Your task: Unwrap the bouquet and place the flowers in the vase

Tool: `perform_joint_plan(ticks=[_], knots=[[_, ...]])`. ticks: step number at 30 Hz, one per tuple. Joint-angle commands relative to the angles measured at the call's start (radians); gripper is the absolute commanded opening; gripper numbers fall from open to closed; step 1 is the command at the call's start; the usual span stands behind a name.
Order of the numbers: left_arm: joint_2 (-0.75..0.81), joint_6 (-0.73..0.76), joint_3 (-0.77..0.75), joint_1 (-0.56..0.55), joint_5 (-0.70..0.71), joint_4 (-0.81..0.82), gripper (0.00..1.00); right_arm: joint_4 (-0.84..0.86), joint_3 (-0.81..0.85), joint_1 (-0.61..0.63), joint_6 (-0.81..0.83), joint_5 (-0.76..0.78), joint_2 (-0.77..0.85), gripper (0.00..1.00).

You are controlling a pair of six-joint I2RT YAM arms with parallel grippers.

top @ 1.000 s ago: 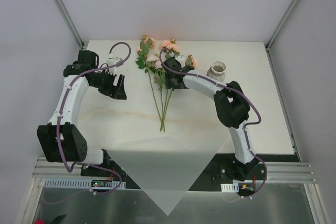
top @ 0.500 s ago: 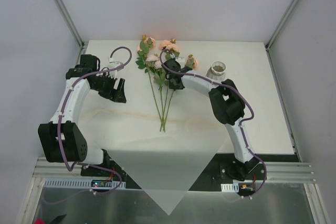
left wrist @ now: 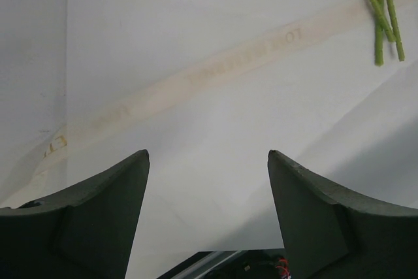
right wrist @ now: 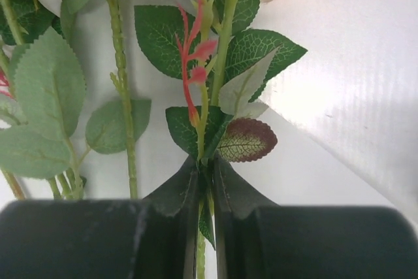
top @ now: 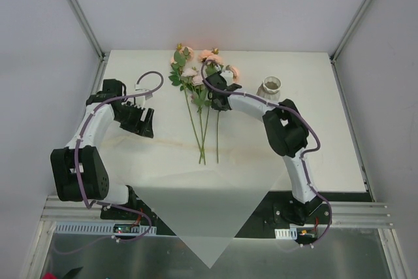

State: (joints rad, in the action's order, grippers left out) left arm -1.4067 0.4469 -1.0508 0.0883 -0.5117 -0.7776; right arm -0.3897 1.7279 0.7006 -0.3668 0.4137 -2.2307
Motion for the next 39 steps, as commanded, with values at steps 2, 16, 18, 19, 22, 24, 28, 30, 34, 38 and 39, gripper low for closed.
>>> perform_joint_plan(ticks=[2, 16, 18, 19, 22, 24, 28, 30, 34, 38, 39], knots=[[-0.020, 0.016, 0.018, 0.031, 0.041, 0.046, 0.72, 0.089, -0.054, 0.010, -0.006, 0.079, 0.257, 0.01], [0.035, -0.094, 0.031, 0.045, 0.059, 0.083, 0.89, 0.890, -0.324, 0.020, 0.554, -0.071, 0.775, 0.01], [0.043, -0.103, 0.031, 0.045, 0.056, 0.086, 0.90, 0.997, -0.375, 0.019, 0.656, -0.085, 0.825, 0.01], [0.046, -0.105, 0.031, 0.045, 0.053, 0.086, 0.90, 1.028, -0.375, 0.014, 0.717, -0.088, 0.836, 0.01], [0.054, -0.109, 0.034, 0.045, 0.042, 0.087, 0.90, 1.046, -0.358, -0.016, 0.787, -0.093, 0.890, 0.01], [0.055, -0.106, 0.035, 0.045, 0.036, 0.087, 0.90, 1.080, -0.367, -0.023, 0.845, -0.078, 0.905, 0.01], [0.064, -0.102, 0.032, 0.044, 0.024, 0.087, 0.91, 1.209, -0.376, -0.029, 0.977, -0.036, 0.924, 0.01], [0.066, -0.100, 0.032, 0.044, 0.019, 0.087, 0.91, 1.249, -0.375, -0.033, 1.041, -0.017, 0.924, 0.01], [0.068, -0.094, 0.031, 0.044, 0.010, 0.087, 0.91, 1.345, -0.373, -0.049, 1.137, 0.008, 0.915, 0.01], [0.064, -0.086, 0.028, 0.045, 0.009, 0.087, 0.91, 1.385, -0.392, -0.076, 1.161, 0.023, 0.902, 0.01], [0.064, -0.085, 0.025, 0.044, 0.009, 0.087, 0.91, 1.391, -0.401, -0.082, 1.160, 0.025, 0.901, 0.01]])
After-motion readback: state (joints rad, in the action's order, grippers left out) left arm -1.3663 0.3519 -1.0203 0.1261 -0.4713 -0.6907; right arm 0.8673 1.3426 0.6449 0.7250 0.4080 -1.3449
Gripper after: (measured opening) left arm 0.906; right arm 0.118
